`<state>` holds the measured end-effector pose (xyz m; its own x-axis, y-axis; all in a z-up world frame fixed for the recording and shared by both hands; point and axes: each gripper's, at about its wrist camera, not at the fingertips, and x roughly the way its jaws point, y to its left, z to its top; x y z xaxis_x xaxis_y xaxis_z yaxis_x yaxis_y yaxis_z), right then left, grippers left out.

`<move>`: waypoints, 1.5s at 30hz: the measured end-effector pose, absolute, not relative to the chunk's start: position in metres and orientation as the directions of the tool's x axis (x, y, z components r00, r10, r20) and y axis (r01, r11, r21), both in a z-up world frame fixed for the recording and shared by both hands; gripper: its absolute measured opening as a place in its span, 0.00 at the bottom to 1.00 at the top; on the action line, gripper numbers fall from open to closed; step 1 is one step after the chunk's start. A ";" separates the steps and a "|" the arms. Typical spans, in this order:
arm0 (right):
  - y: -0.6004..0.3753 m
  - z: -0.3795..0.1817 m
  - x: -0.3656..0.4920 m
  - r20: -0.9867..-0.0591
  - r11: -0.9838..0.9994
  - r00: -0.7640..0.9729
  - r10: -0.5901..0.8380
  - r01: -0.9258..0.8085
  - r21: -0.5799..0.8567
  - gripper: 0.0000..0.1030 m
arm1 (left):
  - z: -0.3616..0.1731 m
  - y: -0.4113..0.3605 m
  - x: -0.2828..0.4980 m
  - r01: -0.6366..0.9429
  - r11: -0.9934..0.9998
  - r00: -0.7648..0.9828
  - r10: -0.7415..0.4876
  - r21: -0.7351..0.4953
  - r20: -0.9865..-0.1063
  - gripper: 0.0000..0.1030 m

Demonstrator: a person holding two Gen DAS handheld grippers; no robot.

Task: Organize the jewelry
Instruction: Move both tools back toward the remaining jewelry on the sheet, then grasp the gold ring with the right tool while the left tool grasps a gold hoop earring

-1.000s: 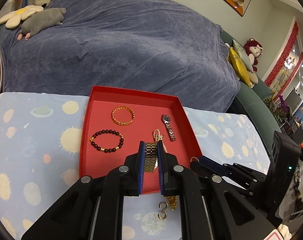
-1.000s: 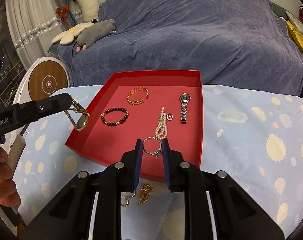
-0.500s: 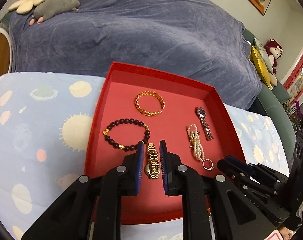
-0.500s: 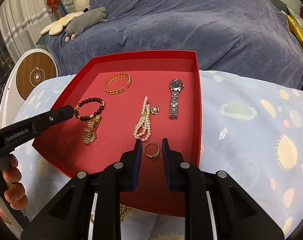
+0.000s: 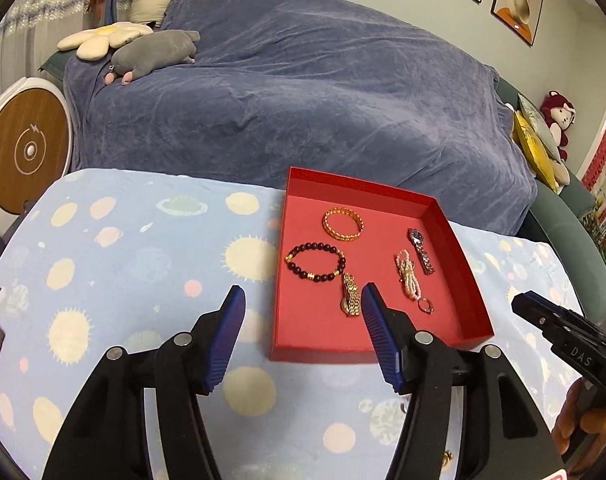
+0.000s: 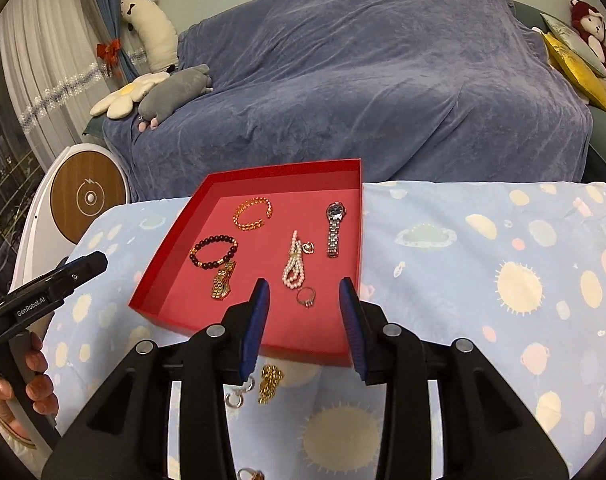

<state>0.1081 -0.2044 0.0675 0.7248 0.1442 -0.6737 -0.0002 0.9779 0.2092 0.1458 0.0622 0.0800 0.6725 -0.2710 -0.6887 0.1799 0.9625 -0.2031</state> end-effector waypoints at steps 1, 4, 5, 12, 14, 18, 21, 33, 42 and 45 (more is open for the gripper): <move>-0.205 0.066 0.098 -0.677 0.977 0.722 0.145 0.002 0.211 0.34 | 0.080 0.066 0.137 0.177 0.964 0.676 -0.265 -0.197 -0.688 0.56; -0.204 0.056 0.071 -0.700 0.978 0.700 0.142 0.009 0.207 0.34 | 0.073 0.072 0.108 0.160 0.976 0.691 -0.220 -0.151 -0.689 0.56; -0.202 0.052 0.062 -0.710 0.979 0.689 0.143 0.009 0.206 0.34 | 0.070 0.073 0.100 0.157 0.978 0.690 -0.210 -0.139 -0.693 0.56; -0.169 0.026 0.018 -0.755 0.979 0.629 0.184 -0.049 0.198 0.34 | 0.046 0.078 0.067 0.146 0.980 0.651 -0.197 -0.133 -0.733 0.56; -0.158 0.016 0.012 -0.770 0.979 0.610 0.190 -0.063 0.192 0.34 | 0.042 0.075 0.062 0.152 0.981 0.651 -0.189 -0.118 -0.735 0.56; -0.137 -0.002 0.007 -0.792 0.985 0.587 0.170 -0.084 0.149 0.34 | 0.033 0.064 0.057 0.180 0.977 0.636 -0.202 -0.112 -0.745 0.56; -0.130 -0.009 0.010 -0.797 0.987 0.583 0.159 -0.097 0.127 0.34 | 0.027 0.058 0.055 0.200 0.975 0.630 -0.205 -0.098 -0.749 0.56; -0.123 -0.023 0.023 -0.820 0.990 0.555 0.137 -0.093 0.103 0.26 | 0.016 0.052 0.058 0.208 0.976 0.618 -0.183 -0.066 -0.764 0.56; -0.123 -0.025 0.027 -0.822 0.992 0.556 0.121 -0.087 0.087 0.16 | 0.013 0.049 0.059 0.219 0.973 0.610 -0.193 -0.071 -0.769 0.56; -0.123 -0.024 0.029 -0.815 0.990 0.563 0.138 -0.085 0.109 0.23 | 0.014 0.049 0.059 0.221 0.972 0.609 -0.197 -0.074 -0.768 0.56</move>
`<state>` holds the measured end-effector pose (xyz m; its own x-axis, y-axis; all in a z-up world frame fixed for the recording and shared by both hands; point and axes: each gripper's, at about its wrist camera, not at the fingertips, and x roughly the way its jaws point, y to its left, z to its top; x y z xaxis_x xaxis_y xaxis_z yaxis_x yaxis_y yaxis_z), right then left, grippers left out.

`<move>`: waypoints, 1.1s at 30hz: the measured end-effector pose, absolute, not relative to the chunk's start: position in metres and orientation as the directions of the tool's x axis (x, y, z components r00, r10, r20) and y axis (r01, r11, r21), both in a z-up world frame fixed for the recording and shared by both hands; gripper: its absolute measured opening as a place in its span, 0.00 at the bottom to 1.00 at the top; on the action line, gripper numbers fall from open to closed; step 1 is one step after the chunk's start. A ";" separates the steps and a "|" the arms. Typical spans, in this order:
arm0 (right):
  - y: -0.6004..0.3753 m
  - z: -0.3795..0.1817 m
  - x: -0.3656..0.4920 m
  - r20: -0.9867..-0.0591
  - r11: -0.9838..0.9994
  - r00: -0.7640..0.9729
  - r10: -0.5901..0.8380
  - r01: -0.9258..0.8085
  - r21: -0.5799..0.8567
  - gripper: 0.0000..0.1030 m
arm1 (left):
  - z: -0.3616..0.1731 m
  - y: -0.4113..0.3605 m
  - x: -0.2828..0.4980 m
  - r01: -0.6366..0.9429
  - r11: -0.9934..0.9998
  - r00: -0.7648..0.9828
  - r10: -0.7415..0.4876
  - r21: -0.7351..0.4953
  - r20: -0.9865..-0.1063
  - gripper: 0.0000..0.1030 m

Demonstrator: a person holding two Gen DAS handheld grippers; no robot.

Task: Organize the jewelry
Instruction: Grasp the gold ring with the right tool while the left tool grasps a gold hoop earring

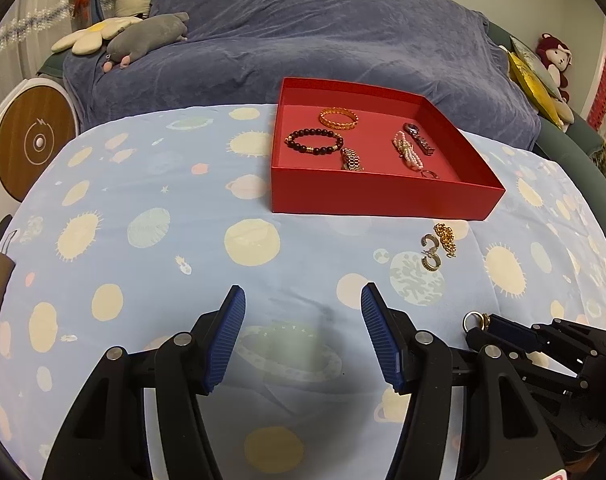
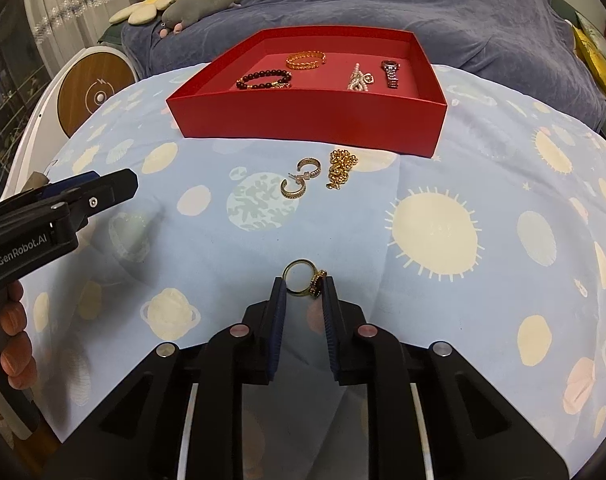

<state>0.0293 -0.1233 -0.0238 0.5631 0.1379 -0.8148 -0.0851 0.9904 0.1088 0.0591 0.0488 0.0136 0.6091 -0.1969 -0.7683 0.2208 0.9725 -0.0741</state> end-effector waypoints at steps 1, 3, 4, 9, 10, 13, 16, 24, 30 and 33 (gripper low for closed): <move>-0.122 -0.024 0.030 -0.813 0.990 0.565 0.140 -0.088 0.110 0.25 | 0.014 0.049 0.059 0.222 0.972 0.609 -0.198 -0.075 -0.768 0.56; -0.120 -0.025 0.032 -0.815 0.990 0.563 0.138 -0.093 0.103 0.25 | 0.014 0.049 0.060 0.223 0.972 0.609 -0.200 -0.076 -0.768 0.56; -0.119 -0.026 0.034 -0.815 0.991 0.563 0.135 -0.094 0.099 0.25 | 0.014 0.049 0.060 0.223 0.972 0.609 -0.200 -0.076 -0.768 0.56; -0.117 -0.027 0.035 -0.814 0.992 0.569 0.122 -0.098 0.080 0.23 | 0.014 0.049 0.059 0.222 0.972 0.608 -0.200 -0.077 -0.768 0.56; -0.118 -0.027 0.035 -0.814 0.992 0.568 0.121 -0.095 0.081 0.23 | 0.014 0.049 0.060 0.223 0.972 0.607 -0.201 -0.078 -0.769 0.56; -0.122 -0.025 0.035 -0.815 0.992 0.566 0.123 -0.082 0.093 0.22 | 0.013 0.046 0.060 0.231 0.969 0.600 -0.213 -0.088 -0.771 0.56; -0.132 -0.018 0.035 -0.811 0.991 0.570 0.130 -0.060 0.117 0.22 | 0.011 0.040 0.060 0.250 0.963 0.588 -0.231 -0.098 -0.775 0.56; -0.172 0.004 0.033 -0.799 0.989 0.595 0.093 0.040 0.145 0.22 | 0.006 -0.012 0.066 0.356 0.921 0.518 -0.338 -0.161 -0.786 0.56; -0.192 0.008 0.032 -0.795 0.980 0.600 0.084 0.093 0.173 0.22 | -0.010 -0.048 0.073 0.400 0.907 0.505 -0.340 -0.134 -0.794 0.56; -0.191 0.008 0.034 -0.796 0.980 0.600 0.084 0.096 0.176 0.22 | -0.012 -0.055 0.082 0.401 0.905 0.514 -0.348 -0.138 -0.784 0.52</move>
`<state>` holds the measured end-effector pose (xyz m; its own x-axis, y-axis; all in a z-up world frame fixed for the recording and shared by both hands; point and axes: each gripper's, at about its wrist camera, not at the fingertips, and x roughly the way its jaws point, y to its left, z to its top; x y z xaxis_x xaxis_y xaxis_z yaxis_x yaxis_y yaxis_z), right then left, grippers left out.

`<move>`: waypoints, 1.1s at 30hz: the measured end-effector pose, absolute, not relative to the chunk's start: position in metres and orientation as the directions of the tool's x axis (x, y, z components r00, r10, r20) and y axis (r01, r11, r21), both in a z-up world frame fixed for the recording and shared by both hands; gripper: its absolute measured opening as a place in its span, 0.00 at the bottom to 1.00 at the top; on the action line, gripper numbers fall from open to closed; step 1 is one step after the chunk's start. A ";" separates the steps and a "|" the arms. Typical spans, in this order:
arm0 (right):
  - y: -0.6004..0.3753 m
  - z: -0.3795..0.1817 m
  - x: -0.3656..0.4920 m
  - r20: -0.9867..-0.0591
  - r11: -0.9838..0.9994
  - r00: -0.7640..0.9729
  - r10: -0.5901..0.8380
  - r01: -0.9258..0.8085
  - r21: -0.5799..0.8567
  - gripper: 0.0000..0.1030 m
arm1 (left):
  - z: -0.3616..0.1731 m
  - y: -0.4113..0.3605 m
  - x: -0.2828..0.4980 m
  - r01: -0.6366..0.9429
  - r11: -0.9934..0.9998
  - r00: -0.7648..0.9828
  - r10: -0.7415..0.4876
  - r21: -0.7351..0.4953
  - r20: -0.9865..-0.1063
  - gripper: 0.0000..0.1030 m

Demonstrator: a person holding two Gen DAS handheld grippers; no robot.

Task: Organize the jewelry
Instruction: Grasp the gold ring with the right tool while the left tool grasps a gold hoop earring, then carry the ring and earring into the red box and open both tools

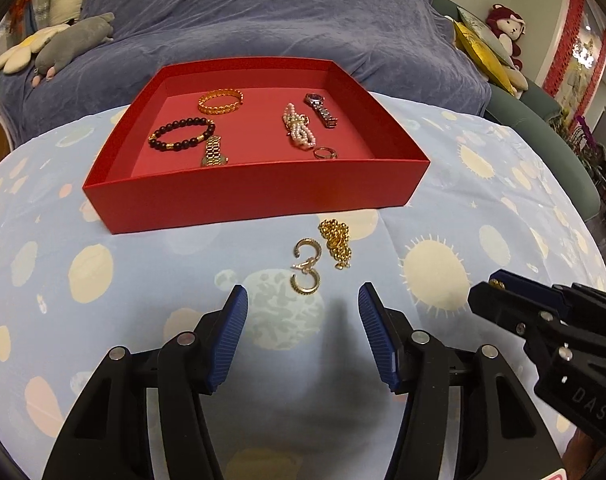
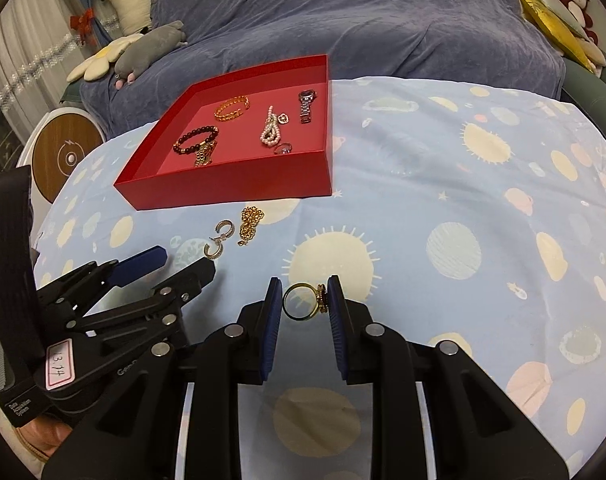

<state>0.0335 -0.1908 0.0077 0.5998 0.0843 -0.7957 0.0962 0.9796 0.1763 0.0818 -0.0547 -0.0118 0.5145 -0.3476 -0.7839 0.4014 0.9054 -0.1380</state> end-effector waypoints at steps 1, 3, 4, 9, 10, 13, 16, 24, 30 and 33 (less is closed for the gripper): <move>-0.191 0.007 0.034 -0.797 0.979 0.598 0.085 0.097 0.178 0.22 | -0.013 -0.057 0.085 0.402 0.906 0.519 -0.346 -0.134 -0.781 0.49; -0.192 0.005 0.035 -0.799 0.978 0.595 0.088 0.101 0.183 0.22 | -0.016 -0.061 0.089 0.405 0.905 0.523 -0.344 -0.127 -0.780 0.42; -0.193 0.005 0.036 -0.800 0.977 0.594 0.090 0.102 0.186 0.22 | -0.018 -0.063 0.090 0.405 0.906 0.522 -0.342 -0.125 -0.782 0.37; -0.195 0.004 0.037 -0.800 0.976 0.592 0.094 0.105 0.193 0.22 | -0.026 -0.066 0.090 0.407 0.909 0.546 -0.317 -0.084 -0.775 0.19; -0.195 0.004 0.037 -0.801 0.975 0.591 0.097 0.105 0.195 0.22 | -0.026 -0.066 0.090 0.407 0.910 0.550 -0.313 -0.079 -0.774 0.15; -0.195 0.004 0.037 -0.801 0.975 0.590 0.099 0.104 0.197 0.22 | -0.026 -0.063 0.091 0.404 0.910 0.547 -0.323 -0.095 -0.773 0.14; -0.197 0.005 0.037 -0.797 0.974 0.595 0.101 0.105 0.202 0.22 | -0.025 -0.059 0.091 0.398 0.912 0.544 -0.323 -0.101 -0.774 0.14; -0.197 0.009 0.036 -0.788 0.973 0.606 0.110 0.096 0.209 0.22 | -0.001 -0.028 0.084 0.365 0.914 0.541 -0.363 -0.176 -0.759 0.14; -0.191 0.007 0.038 -0.788 0.975 0.604 0.116 0.081 0.206 0.22 | 0.014 0.000 0.074 0.343 0.920 0.552 -0.362 -0.191 -0.751 0.14; -0.186 0.005 0.042 -0.791 0.976 0.600 0.119 0.075 0.204 0.22 | 0.016 0.004 0.075 0.335 0.921 0.551 -0.363 -0.200 -0.751 0.14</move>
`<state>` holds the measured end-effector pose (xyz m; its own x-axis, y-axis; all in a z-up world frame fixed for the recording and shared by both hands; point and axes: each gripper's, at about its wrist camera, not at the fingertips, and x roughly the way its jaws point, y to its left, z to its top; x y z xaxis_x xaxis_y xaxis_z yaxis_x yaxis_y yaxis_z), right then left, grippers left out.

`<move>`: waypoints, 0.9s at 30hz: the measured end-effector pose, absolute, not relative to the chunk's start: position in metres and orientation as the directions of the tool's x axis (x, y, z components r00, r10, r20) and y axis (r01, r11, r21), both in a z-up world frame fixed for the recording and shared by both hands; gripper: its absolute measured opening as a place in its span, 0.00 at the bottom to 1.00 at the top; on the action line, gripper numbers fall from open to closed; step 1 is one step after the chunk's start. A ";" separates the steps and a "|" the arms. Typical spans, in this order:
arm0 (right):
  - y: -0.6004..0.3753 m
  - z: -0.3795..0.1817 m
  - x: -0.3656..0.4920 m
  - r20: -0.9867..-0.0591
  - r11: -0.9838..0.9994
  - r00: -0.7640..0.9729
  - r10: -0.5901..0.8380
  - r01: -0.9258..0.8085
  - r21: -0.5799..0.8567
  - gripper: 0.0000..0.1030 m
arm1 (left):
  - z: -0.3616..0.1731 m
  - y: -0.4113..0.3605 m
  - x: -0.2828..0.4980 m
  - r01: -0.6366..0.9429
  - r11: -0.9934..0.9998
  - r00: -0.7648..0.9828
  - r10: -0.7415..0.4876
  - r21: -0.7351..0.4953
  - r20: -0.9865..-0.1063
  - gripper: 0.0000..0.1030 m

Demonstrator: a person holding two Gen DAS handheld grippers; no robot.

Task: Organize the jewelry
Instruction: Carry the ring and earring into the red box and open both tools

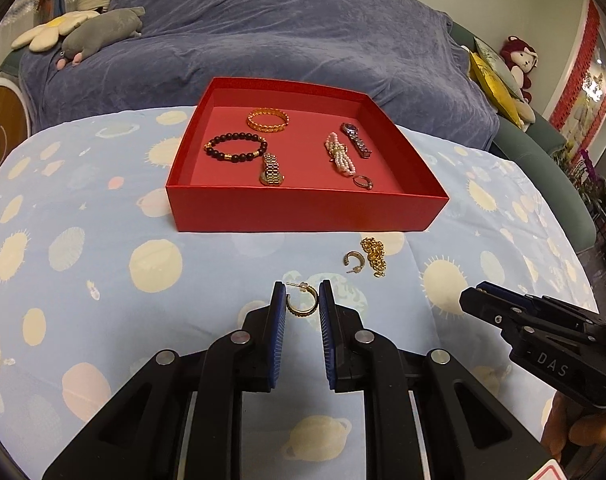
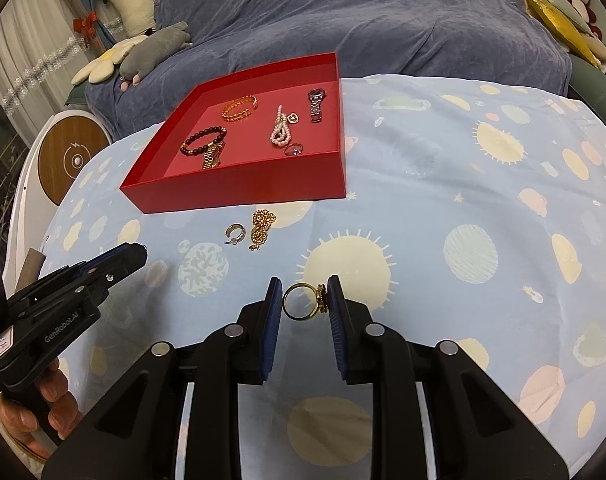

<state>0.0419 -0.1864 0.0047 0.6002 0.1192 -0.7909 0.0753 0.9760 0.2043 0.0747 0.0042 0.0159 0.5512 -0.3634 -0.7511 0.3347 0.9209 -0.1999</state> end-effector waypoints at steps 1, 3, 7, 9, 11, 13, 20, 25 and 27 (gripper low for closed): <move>-0.184 0.005 0.043 -0.790 0.976 0.601 0.122 0.071 0.205 0.22 | 0.016 0.004 0.075 0.335 0.921 0.552 -0.365 -0.201 -0.750 0.14; -0.180 0.007 0.046 -0.787 0.978 0.604 0.124 0.060 0.200 0.22 | 0.017 0.004 0.075 0.335 0.920 0.554 -0.366 -0.203 -0.748 0.14; -0.176 0.016 0.059 -0.774 0.974 0.611 0.165 0.022 0.225 0.22 | 0.023 0.006 0.079 0.332 0.918 0.554 -0.375 -0.216 -0.744 0.14; -0.175 0.029 0.070 -0.762 0.976 0.622 0.178 -0.012 0.218 0.22 | 0.033 0.009 0.087 0.325 0.920 0.566 -0.374 -0.217 -0.735 0.14; -0.175 0.046 0.085 -0.741 0.981 0.650 0.169 -0.042 0.188 0.22 | 0.047 0.012 0.099 0.322 0.922 0.585 -0.373 -0.216 -0.720 0.14; -0.179 0.061 0.105 -0.715 0.983 0.680 0.163 -0.051 0.175 0.22 | 0.063 0.013 0.115 0.322 0.926 0.609 -0.362 -0.197 -0.706 0.14; -0.174 0.066 0.184 -0.699 0.982 0.695 0.168 -0.059 0.177 0.22 | 0.074 -0.002 0.186 0.307 0.937 0.620 -0.329 -0.166 -0.712 0.14; -0.175 0.042 0.233 -0.735 0.975 0.653 0.182 -0.023 0.221 0.22 | 0.053 -0.028 0.234 0.306 0.938 0.569 -0.316 -0.161 -0.759 0.14; -0.183 0.039 0.248 -0.737 0.969 0.651 0.183 0.006 0.246 0.22 | 0.044 -0.036 0.248 0.319 0.933 0.542 -0.324 -0.166 -0.776 0.14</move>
<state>0.2478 -0.1835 0.0386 0.6505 0.1827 -0.7372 0.0061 0.9693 0.2457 0.2479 -0.0362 0.0442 0.5418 -0.3236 -0.7757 0.3192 0.9330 -0.1663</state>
